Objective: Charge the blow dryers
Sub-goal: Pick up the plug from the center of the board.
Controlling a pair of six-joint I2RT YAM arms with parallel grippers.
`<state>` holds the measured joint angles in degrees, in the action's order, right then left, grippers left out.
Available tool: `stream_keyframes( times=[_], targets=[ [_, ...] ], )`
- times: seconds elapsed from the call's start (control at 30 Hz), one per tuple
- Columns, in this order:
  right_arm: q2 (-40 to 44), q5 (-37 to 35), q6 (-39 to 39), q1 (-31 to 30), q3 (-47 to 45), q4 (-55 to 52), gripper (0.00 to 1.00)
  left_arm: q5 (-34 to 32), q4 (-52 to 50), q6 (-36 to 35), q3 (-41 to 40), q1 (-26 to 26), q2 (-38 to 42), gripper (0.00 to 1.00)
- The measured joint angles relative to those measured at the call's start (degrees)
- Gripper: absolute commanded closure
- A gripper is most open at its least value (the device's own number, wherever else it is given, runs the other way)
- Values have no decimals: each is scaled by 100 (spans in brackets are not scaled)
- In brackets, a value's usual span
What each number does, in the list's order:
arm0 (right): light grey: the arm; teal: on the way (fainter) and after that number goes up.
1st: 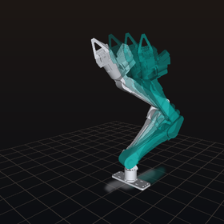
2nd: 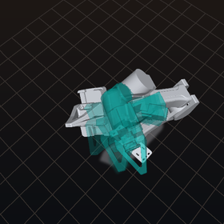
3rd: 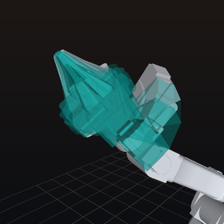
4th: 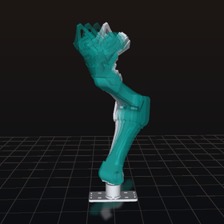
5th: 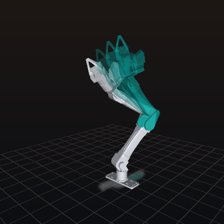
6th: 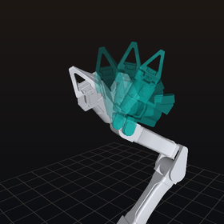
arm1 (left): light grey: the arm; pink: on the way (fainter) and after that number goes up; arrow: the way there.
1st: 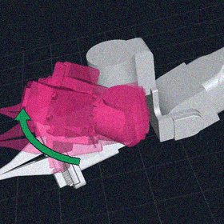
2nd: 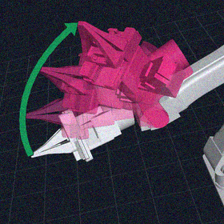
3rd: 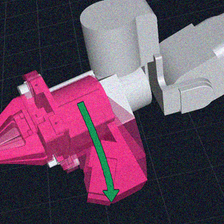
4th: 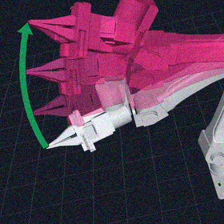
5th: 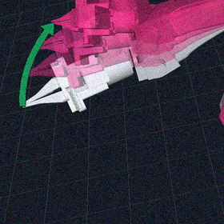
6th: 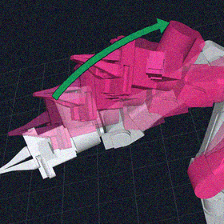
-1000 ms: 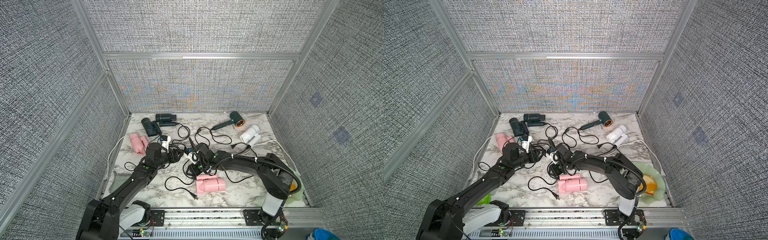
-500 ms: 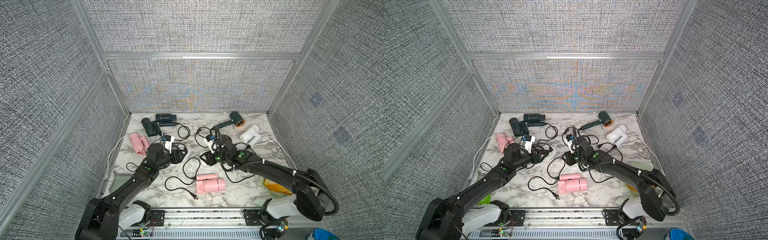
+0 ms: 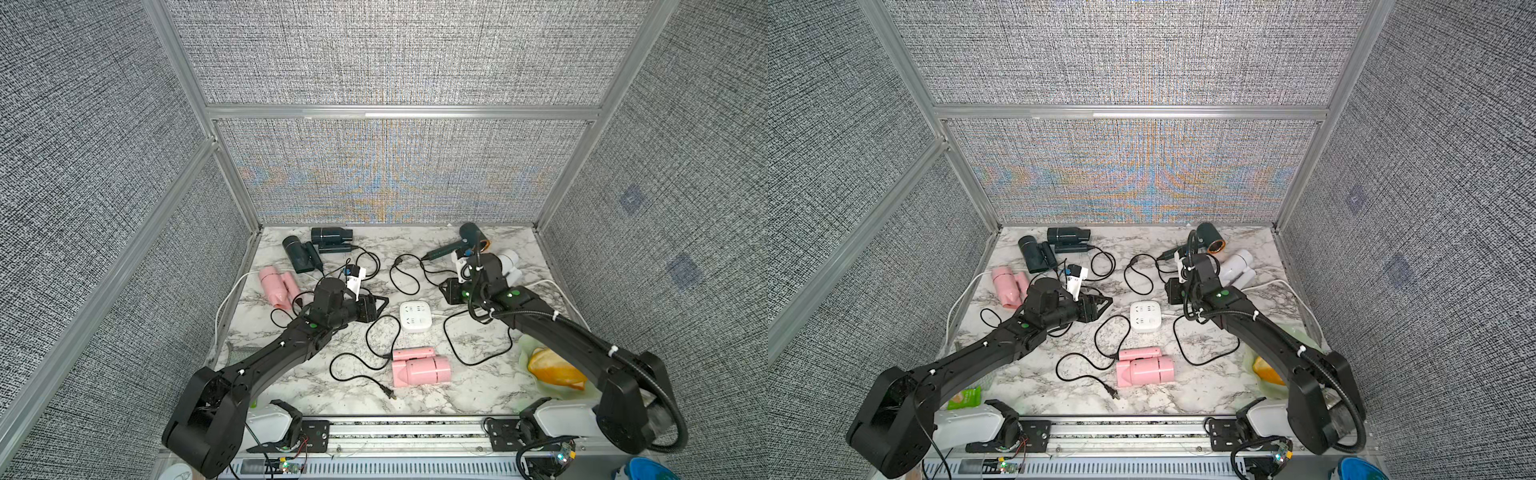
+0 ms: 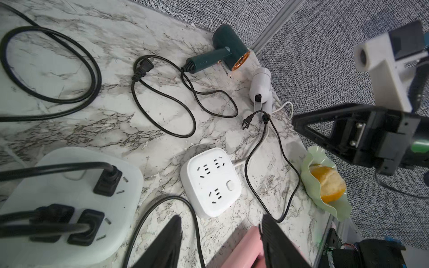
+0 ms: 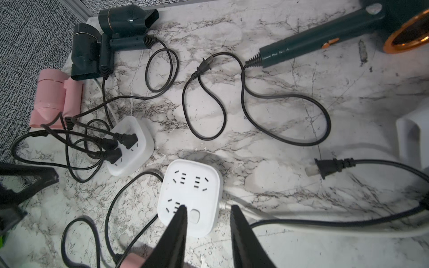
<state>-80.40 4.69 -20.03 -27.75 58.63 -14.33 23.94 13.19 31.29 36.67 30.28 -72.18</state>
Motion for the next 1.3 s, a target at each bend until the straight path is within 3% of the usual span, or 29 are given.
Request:
stream_keyframes(
  times=[0.4, 0.6, 1.3],
  targets=[
    [-2483, -72, -280, -79, 2326, -39, 73, -149, 33, 35, -240, 37, 153, 43],
    [-3504, -439, -684, -125, 3429, -306, 65, -153, -9, 48, -192, 42, 339, 43],
    [-5777, -706, -1283, -136, 6155, -1283, 59, -321, 509, -85, -721, 42, 710, 42]
  ],
)
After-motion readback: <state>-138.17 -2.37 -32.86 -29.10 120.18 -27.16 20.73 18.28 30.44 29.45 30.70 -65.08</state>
